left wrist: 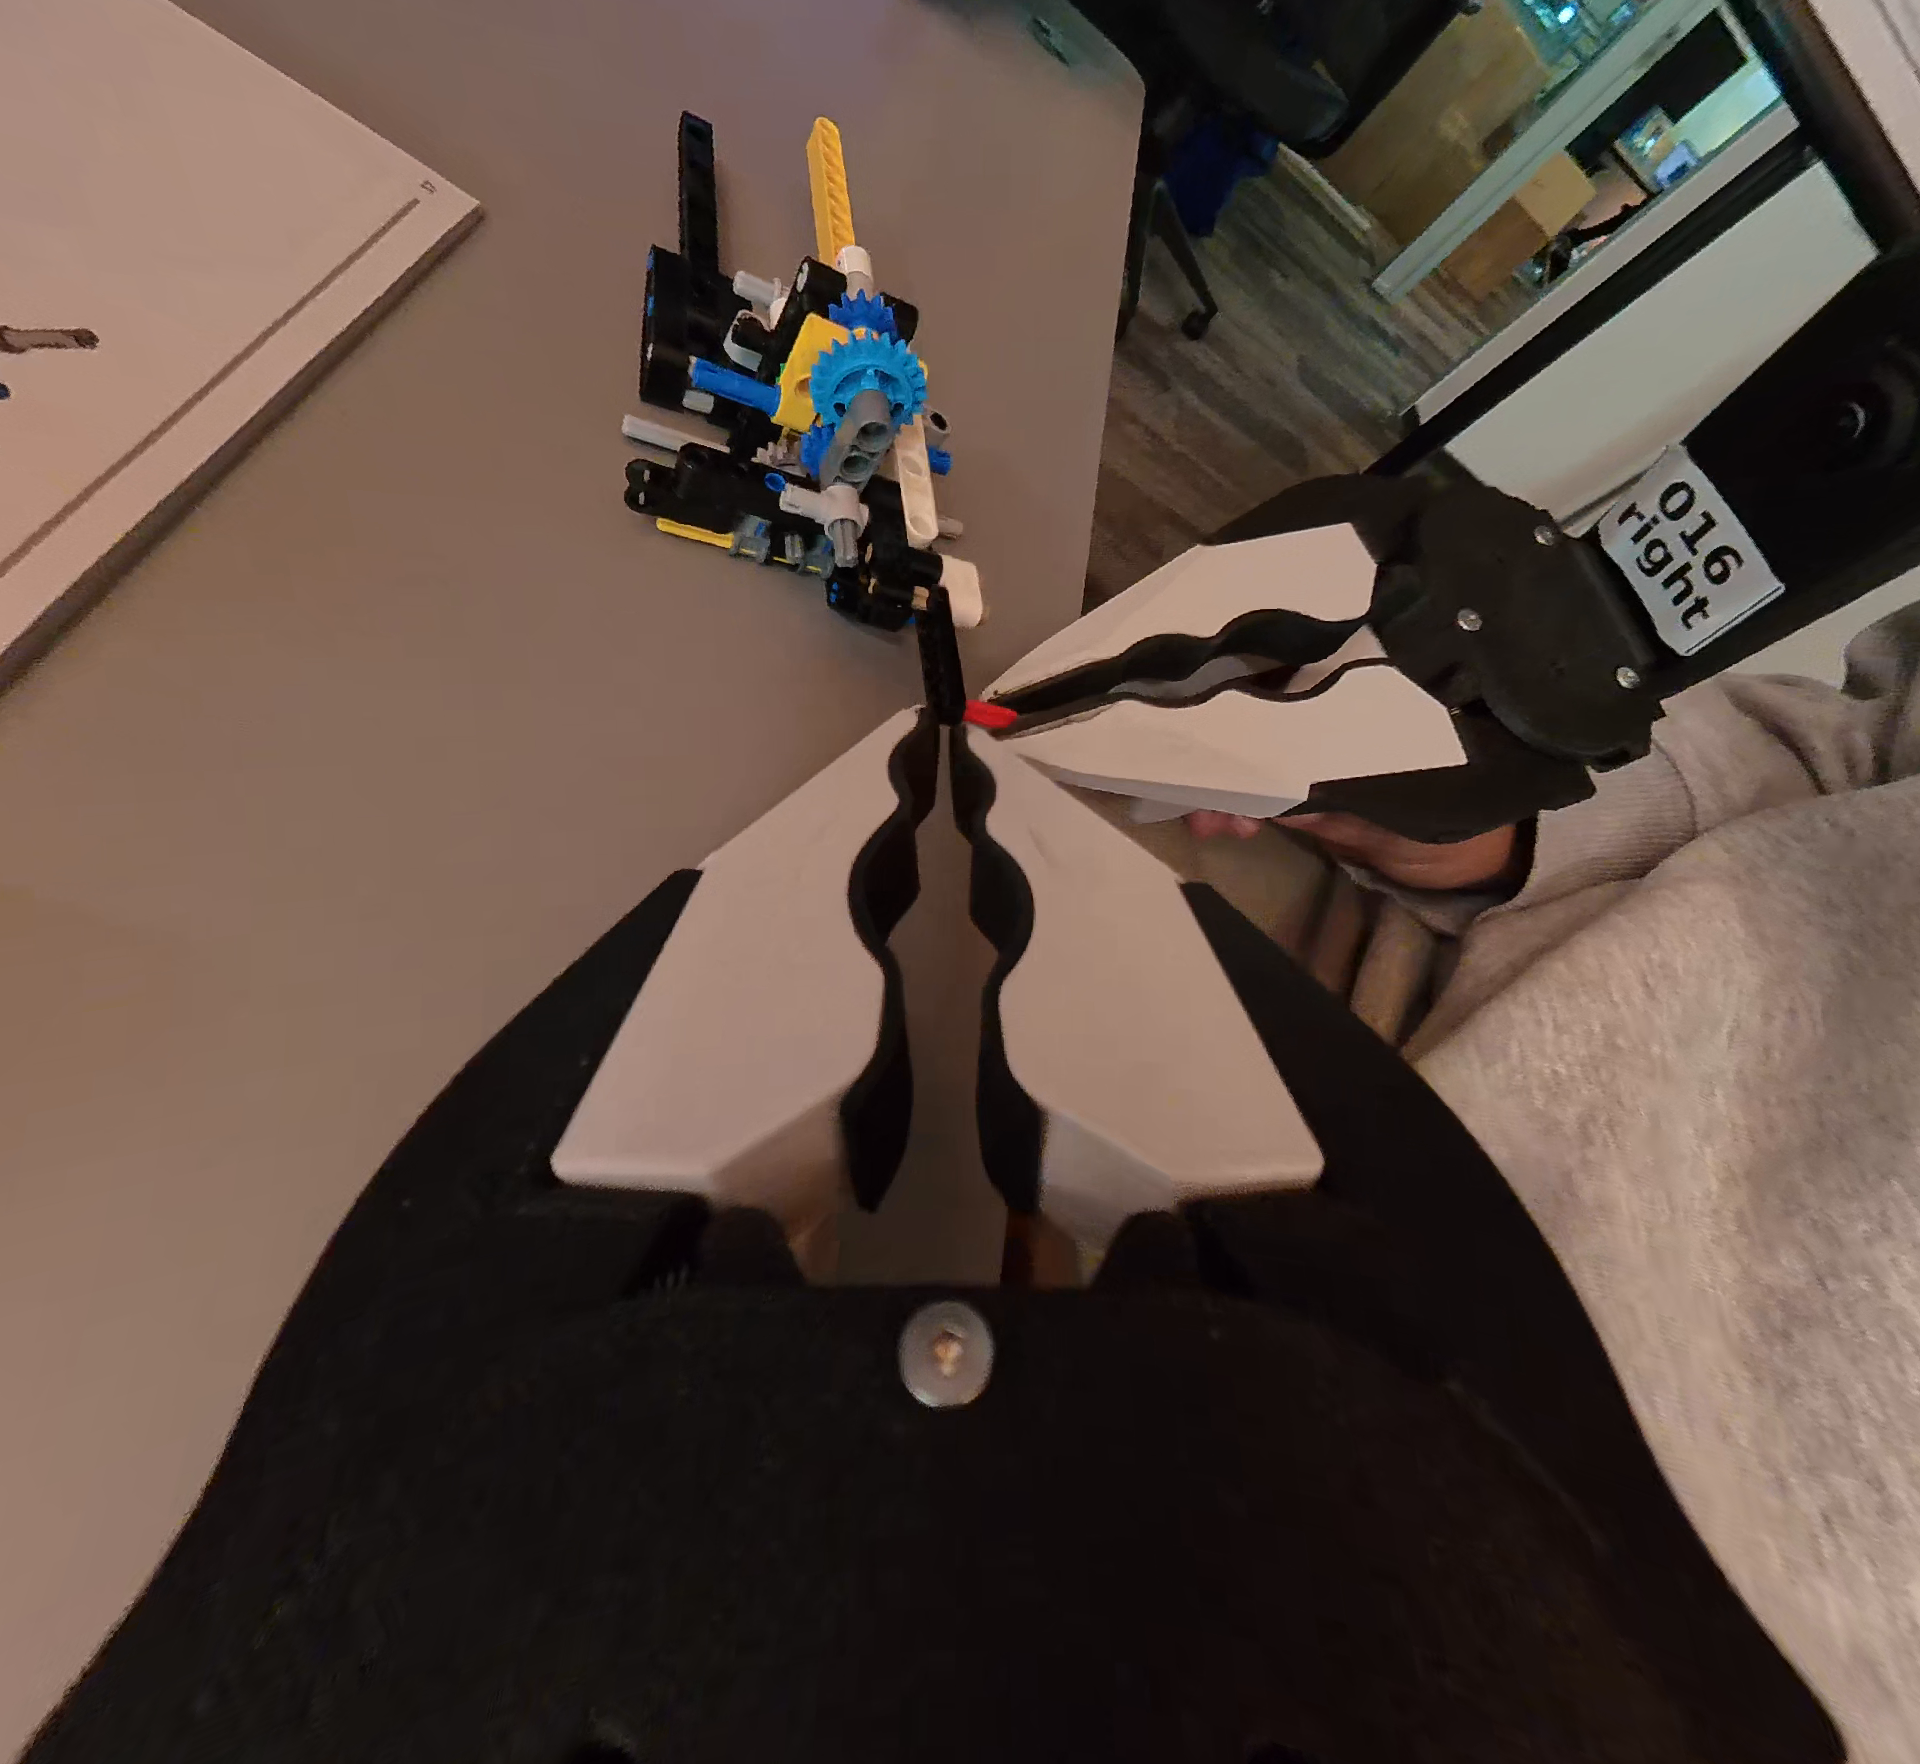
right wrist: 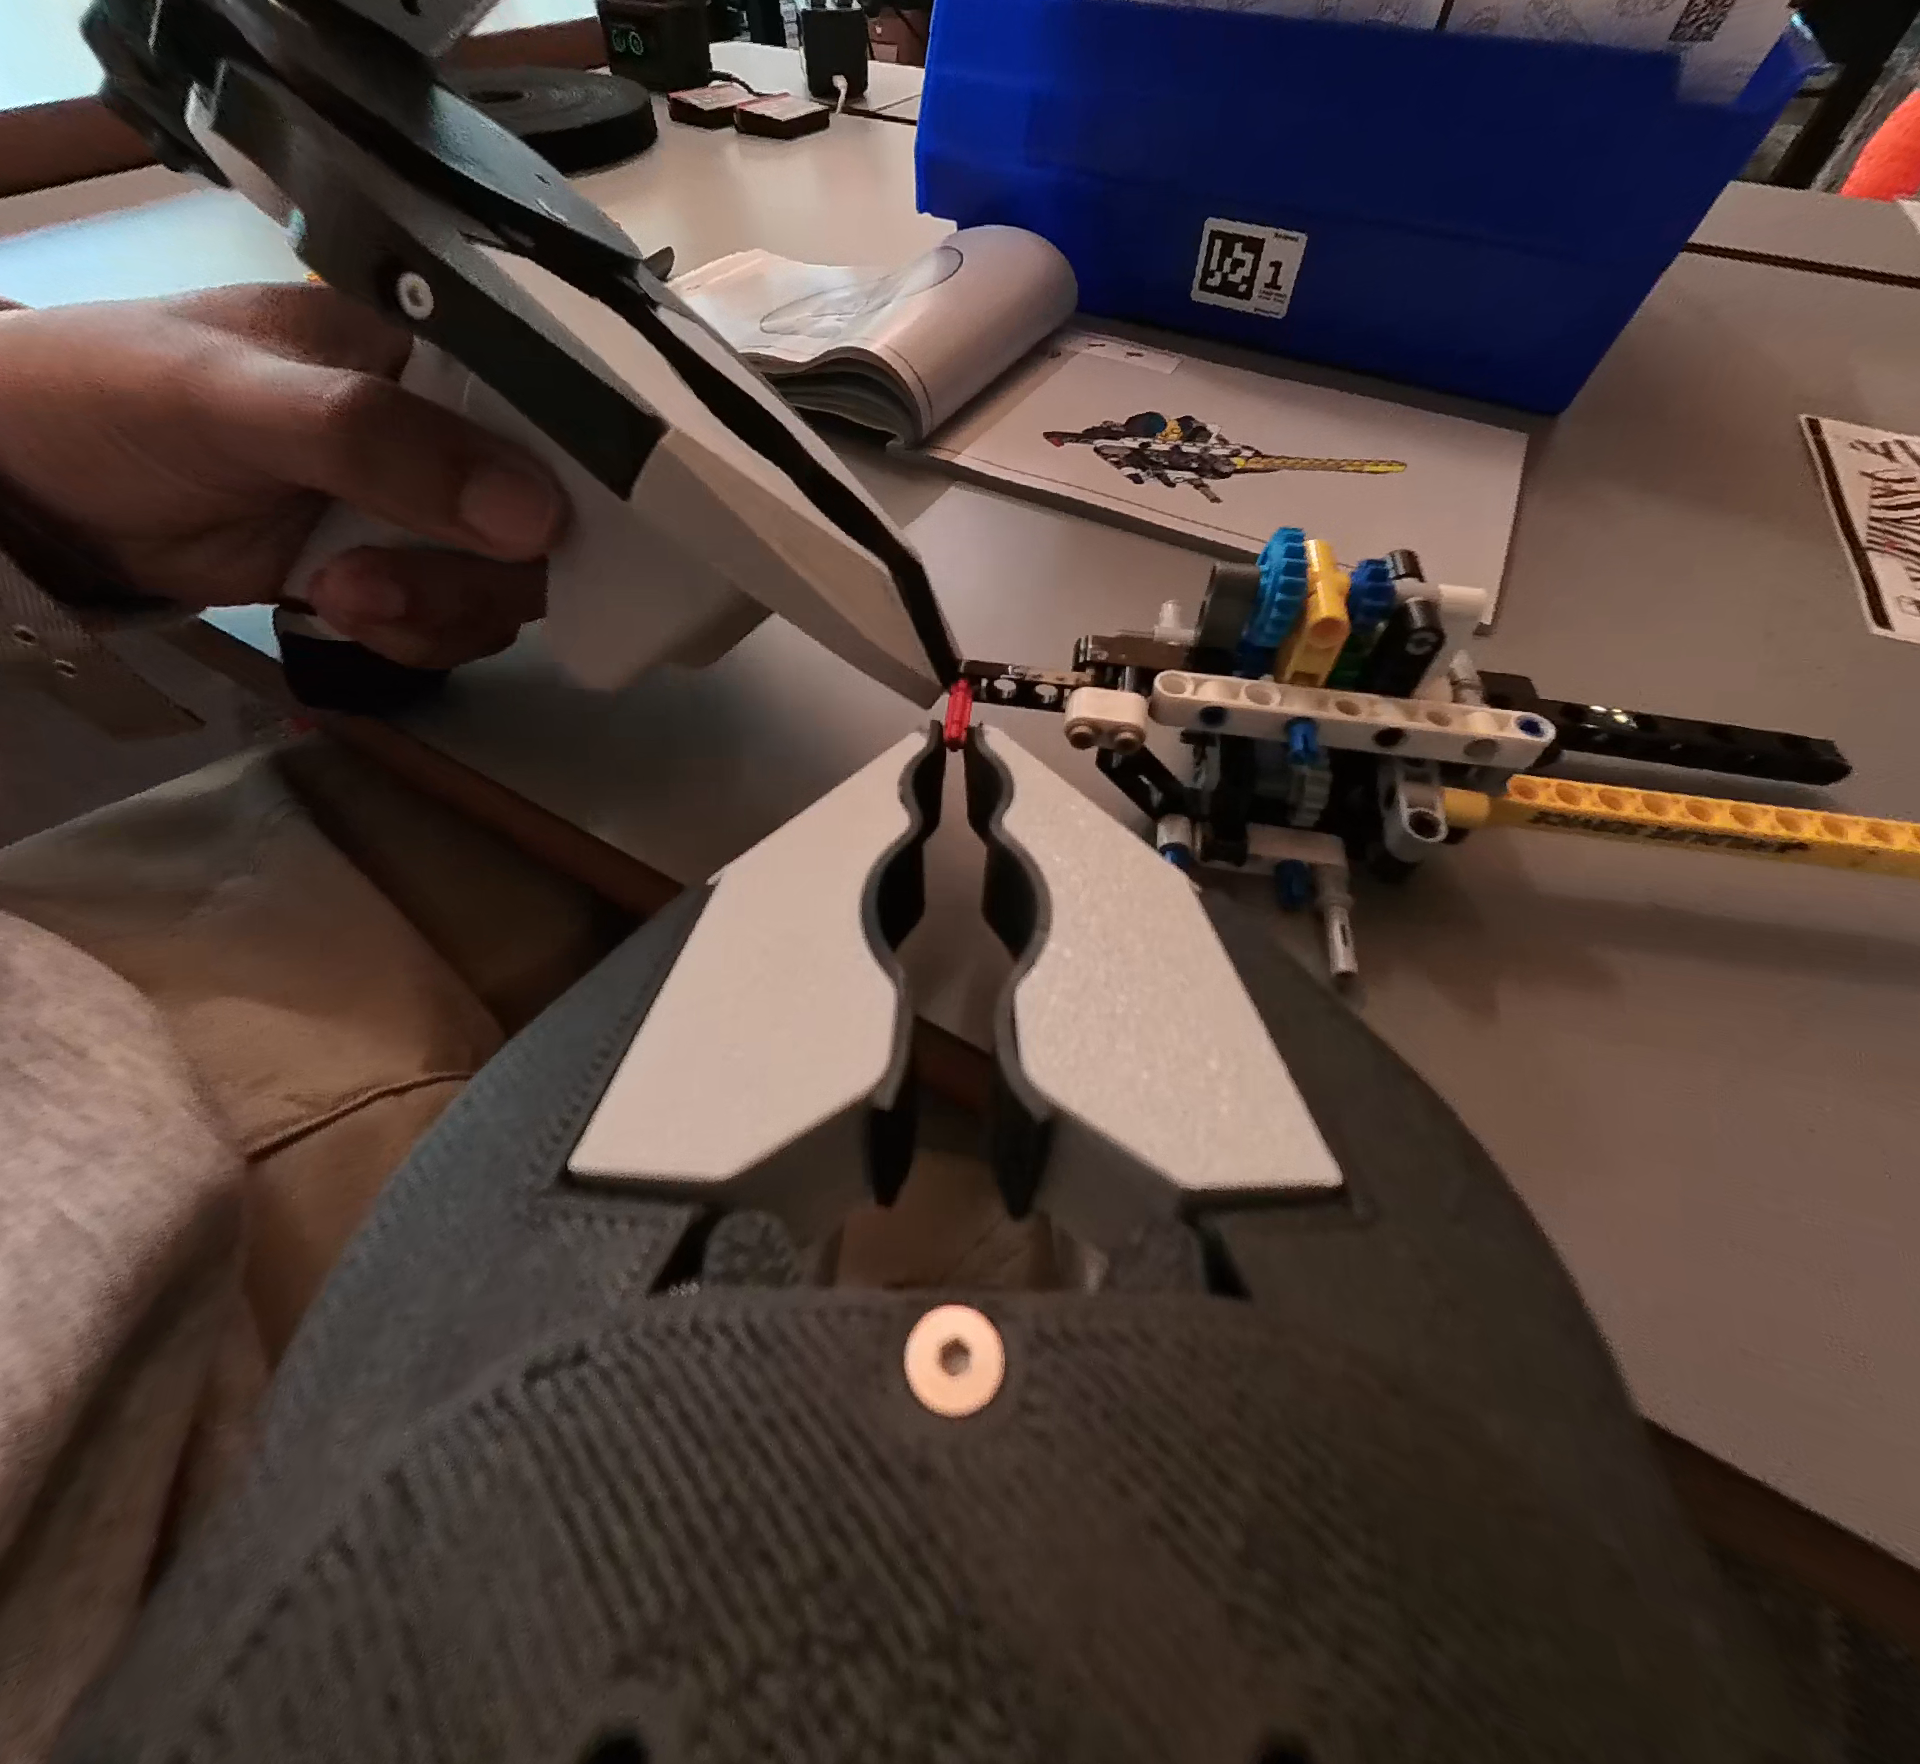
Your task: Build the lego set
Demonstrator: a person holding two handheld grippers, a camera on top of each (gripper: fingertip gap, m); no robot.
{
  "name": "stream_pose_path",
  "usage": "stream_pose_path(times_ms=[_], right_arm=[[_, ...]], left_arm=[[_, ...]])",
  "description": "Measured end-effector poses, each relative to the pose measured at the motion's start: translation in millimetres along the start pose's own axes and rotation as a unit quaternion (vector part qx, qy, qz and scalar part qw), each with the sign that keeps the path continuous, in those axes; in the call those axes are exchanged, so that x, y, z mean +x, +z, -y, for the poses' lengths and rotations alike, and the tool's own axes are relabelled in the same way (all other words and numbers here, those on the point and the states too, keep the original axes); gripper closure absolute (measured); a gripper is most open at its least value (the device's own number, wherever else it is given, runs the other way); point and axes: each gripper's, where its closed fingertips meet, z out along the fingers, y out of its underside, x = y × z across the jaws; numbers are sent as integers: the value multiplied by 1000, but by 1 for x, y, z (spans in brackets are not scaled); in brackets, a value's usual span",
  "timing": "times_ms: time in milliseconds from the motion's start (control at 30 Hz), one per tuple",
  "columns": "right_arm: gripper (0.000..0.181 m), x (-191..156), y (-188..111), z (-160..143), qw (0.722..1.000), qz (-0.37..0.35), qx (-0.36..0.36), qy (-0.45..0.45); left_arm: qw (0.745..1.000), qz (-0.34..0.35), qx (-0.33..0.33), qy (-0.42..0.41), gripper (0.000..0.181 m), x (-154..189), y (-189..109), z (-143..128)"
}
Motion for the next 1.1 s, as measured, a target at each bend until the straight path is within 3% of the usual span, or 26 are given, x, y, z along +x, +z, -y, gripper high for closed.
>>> stream_pose_path(times_ms=[233, 333, 467, 733, 833, 967, 1100], right_arm=[[179, 0, 0, 1, 1000, 7, -1, 5], [179, 0, 0, 1, 1000, 8, -1, 5], [179, 0, 0, 1, 1000, 4, -2, -4], [179, 1, 0, 2, 1000, 1, 0, -11], [179, 2, 0, 2, 1000, 2, 1, -9], [179, 2, 0, 2, 1000, 3, 3, -6], [179, 3, 0, 4, 1000, 4, 7, -4]], left_arm=[[999, 1, -11, 30, 177, 1, -1, -1], [999, -26, 0, -47, 170, -1, -1, 1], [972, -90, 25, -214, 155, -6, -3, 8], [957, -115, 1, -265, 171, -5, 1, 5], [952, -127, -4, -278, 168, -3, 0, 7], [944, -145, -17, -297, 149, 1, 0, 6], [945, -130, -34, -300, 155, -2, 4, 1]])
